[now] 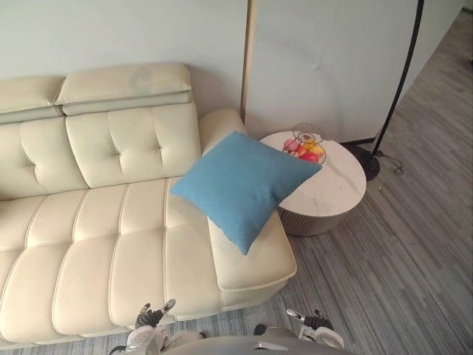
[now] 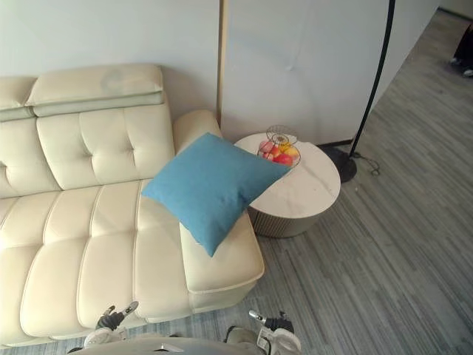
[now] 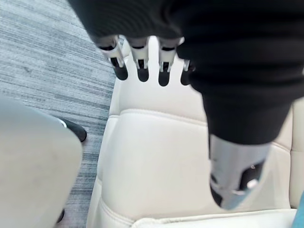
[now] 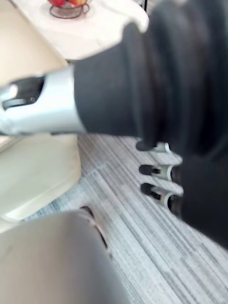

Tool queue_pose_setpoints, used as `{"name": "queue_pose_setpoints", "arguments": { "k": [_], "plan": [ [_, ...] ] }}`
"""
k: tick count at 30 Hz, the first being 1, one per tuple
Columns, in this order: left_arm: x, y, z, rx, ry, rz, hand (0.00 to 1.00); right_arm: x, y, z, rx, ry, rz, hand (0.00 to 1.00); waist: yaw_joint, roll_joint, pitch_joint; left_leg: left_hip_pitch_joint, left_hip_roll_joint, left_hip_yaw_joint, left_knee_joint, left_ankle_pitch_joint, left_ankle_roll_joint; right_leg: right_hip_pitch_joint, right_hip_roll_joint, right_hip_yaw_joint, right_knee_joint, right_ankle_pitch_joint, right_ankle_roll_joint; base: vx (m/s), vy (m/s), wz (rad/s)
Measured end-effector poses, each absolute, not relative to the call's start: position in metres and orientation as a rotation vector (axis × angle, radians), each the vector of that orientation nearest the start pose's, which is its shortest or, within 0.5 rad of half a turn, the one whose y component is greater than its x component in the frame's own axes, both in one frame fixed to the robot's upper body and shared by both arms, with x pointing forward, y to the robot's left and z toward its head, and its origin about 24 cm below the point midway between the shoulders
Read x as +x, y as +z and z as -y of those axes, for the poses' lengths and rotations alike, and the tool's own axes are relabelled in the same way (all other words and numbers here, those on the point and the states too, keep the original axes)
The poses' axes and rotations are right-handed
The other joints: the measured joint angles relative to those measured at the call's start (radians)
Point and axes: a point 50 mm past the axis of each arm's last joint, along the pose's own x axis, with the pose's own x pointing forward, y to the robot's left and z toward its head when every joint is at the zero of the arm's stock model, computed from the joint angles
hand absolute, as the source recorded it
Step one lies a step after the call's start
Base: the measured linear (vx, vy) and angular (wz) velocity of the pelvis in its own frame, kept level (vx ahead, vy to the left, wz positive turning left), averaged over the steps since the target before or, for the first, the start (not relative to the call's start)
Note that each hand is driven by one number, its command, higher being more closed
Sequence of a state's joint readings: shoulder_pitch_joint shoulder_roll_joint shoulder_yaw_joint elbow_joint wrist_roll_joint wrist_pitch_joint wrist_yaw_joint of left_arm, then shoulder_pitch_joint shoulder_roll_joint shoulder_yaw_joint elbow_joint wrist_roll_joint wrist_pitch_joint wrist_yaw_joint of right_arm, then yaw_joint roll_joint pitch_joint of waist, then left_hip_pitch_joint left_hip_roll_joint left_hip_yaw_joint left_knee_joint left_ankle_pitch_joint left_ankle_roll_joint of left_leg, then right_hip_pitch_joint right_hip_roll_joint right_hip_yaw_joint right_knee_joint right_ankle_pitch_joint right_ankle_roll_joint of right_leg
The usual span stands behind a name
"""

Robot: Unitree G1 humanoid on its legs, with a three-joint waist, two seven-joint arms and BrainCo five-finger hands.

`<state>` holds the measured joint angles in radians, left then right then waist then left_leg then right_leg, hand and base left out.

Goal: Pick up cushions and gather them together orderly.

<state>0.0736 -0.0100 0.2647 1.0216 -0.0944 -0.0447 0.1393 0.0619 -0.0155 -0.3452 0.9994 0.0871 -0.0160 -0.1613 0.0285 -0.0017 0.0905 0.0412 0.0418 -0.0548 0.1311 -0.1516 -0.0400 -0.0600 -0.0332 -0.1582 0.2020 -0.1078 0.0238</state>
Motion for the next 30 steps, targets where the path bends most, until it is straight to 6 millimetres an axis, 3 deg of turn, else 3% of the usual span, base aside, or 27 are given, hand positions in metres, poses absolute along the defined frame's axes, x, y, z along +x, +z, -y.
{"name": "queue_pose_setpoints", "arguments": {
  "k": [5,9,16,20,22,24,25,26,30],
  "plan": [
    [0.101,-0.158,-0.194,-0.133,0.443,-1.043,0.0,0.098,-0.157,0.208,0.169,-0.555,-1.043,0.0,-0.008,-0.019,-0.007,0.049,0.024,0.01,-0.057,0.009,-0.02,0.071,0.029,-0.012,-0.1,0.027,-0.008,0.22,-0.028,0.0],
    [0.103,-0.158,-0.193,-0.142,0.44,-1.036,0.0,0.106,-0.152,0.21,0.182,-0.57,-0.993,0.0,-0.015,-0.013,-0.016,0.07,0.013,0.032,-0.065,0.01,-0.02,0.111,0.02,0.005,-0.155,0.058,-0.001,0.11,0.069,-0.09],
    [0.13,-0.142,-0.209,-0.093,0.446,-0.913,0.0,0.147,-0.11,0.231,0.131,-0.604,-0.686,0.0,-0.026,-0.01,-0.018,0.053,-0.018,0.054,-0.033,0.01,-0.02,0.131,-0.01,0.009,-0.188,0.091,0.009,0.03,0.063,0.01],
    [0.157,-0.124,-0.212,-0.071,0.43,-0.782,0.0,0.168,-0.085,0.234,0.112,-0.596,-0.538,0.0,-0.028,-0.011,-0.005,-0.043,-0.037,0.083,0.142,0.009,-0.02,0.131,-0.044,-0.034,-0.161,0.091,0.01,-0.04,0.01,0.39],
    [0.165,-0.117,-0.21,-0.07,0.415,-0.731,0.0,0.177,-0.071,0.239,0.099,-0.61,-0.463,0.0,-0.027,-0.01,0.002,-0.08,-0.029,0.12,0.202,-0.001,-0.028,0.136,-0.059,-0.048,-0.15,0.09,0.011,-0.08,0.015,0.41],
    [0.172,-0.113,-0.21,-0.069,0.412,-0.706,0.0,0.19,-0.056,0.244,0.086,-0.612,-0.383,0.0,-0.039,0.012,0.009,-0.095,0.042,0.219,0.202,-0.052,-0.006,0.134,-0.061,-0.055,-0.149,0.076,0.023,-0.09,0.031,0.4],
    [0.176,-0.111,-0.208,-0.065,0.405,-0.696,0.0,0.199,-0.048,0.251,0.061,-0.605,-0.349,0.0,-0.041,0.035,0.018,-0.091,0.081,0.2,0.154,-0.028,-0.039,0.129,-0.059,-0.062,-0.146,0.053,0.056,-0.1,0.03,0.2],
    [0.177,-0.111,-0.208,-0.063,0.406,-0.695,0.0,0.201,-0.046,0.252,0.057,-0.602,-0.344,0.0,-0.038,0.04,0.018,-0.086,0.074,0.192,0.14,-0.033,-0.037,0.126,-0.063,-0.061,-0.147,0.048,0.063,-0.14,0.086,0.06],
    [0.185,-0.098,-0.228,0.007,0.435,-0.637,0.0,0.205,-0.048,0.242,0.077,-0.578,-0.348,0.0,-0.035,0.0,0.014,-0.052,0.018,0.218,0.004,0.045,-0.014,0.093,-0.104,-0.036,-0.149,0.072,0.076,-0.13,0.07,-0.06]
  ]
}}
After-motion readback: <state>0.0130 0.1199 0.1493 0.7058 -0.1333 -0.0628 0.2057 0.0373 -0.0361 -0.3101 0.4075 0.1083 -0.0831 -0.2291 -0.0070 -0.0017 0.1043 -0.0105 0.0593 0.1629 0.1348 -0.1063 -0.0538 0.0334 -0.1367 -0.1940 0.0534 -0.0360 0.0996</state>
